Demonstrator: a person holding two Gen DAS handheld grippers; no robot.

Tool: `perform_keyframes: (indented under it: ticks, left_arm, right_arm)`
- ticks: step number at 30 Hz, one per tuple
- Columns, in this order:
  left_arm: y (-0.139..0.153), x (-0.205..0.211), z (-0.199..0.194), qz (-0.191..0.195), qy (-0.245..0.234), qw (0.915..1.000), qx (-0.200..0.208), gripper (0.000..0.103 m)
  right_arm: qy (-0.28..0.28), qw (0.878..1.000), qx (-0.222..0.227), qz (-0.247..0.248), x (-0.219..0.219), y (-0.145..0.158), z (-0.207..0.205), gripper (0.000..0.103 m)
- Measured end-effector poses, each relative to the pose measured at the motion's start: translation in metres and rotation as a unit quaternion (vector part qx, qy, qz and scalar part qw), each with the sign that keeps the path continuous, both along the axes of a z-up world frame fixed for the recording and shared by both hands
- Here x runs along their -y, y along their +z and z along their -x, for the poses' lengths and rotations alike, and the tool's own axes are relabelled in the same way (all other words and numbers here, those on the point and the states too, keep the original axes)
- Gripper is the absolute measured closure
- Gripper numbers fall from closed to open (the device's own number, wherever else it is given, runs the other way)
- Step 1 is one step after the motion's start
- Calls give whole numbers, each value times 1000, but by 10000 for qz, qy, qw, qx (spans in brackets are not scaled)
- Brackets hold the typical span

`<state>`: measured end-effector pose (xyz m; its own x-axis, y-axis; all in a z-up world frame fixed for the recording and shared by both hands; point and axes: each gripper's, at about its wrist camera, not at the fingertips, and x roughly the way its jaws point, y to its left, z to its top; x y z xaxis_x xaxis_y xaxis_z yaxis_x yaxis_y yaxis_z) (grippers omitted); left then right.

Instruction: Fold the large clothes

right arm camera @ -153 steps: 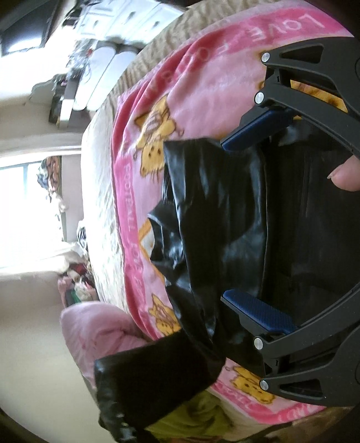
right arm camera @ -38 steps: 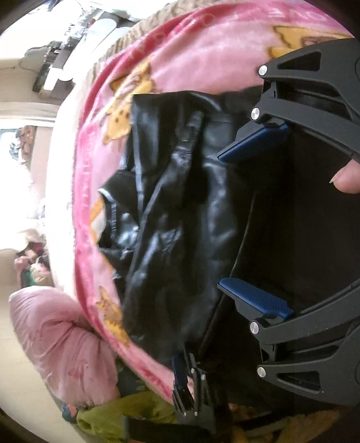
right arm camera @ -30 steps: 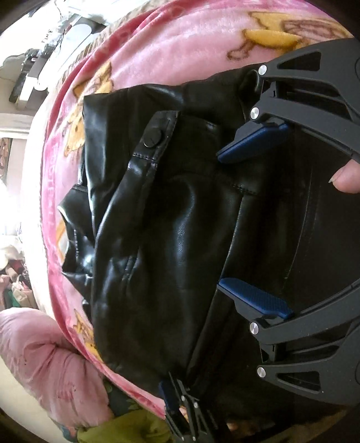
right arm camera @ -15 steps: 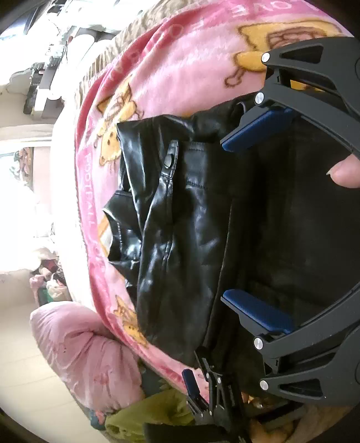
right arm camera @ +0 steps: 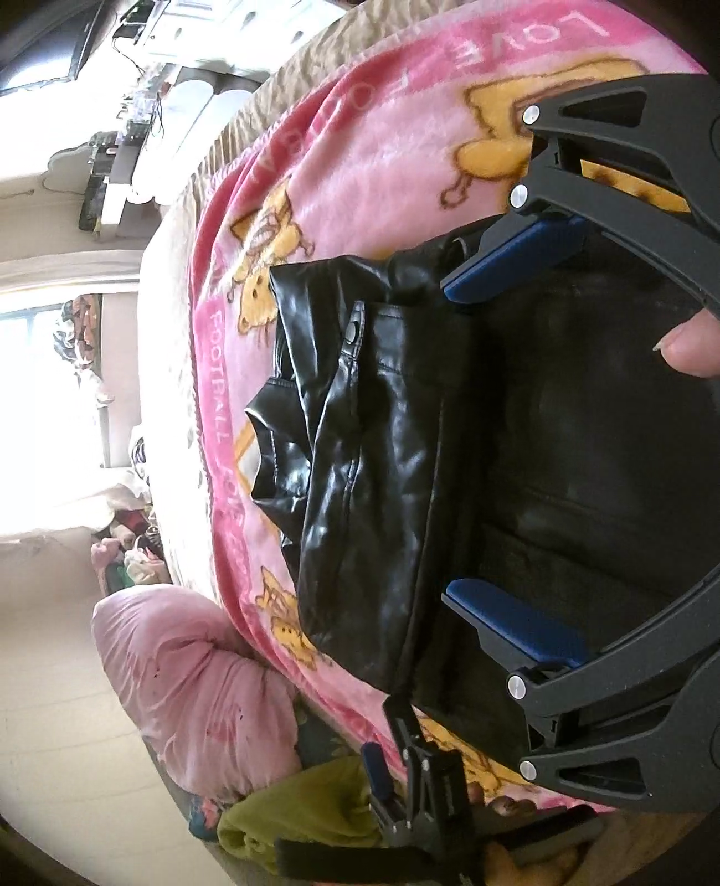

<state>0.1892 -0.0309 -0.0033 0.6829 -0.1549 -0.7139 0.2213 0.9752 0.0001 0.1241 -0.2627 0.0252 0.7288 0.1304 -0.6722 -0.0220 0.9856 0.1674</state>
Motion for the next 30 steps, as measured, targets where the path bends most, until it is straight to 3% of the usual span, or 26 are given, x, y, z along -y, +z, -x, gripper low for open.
perform_keyframes:
  ticks: [15, 24, 30]
  left_arm:
    - [14, -8, 45, 189, -128, 9996, 161, 4]
    - [21, -17, 66, 348, -393, 9983, 264, 4]
    - [19, -24, 78, 270, -308, 9990, 190, 4]
  right_arm:
    - [-48, 9999, 94, 107, 2, 15, 36, 9]
    - [-319, 9981, 99, 524, -5, 45, 61, 9]
    - [-390, 9983, 96, 418, -1, 53, 70, 9]
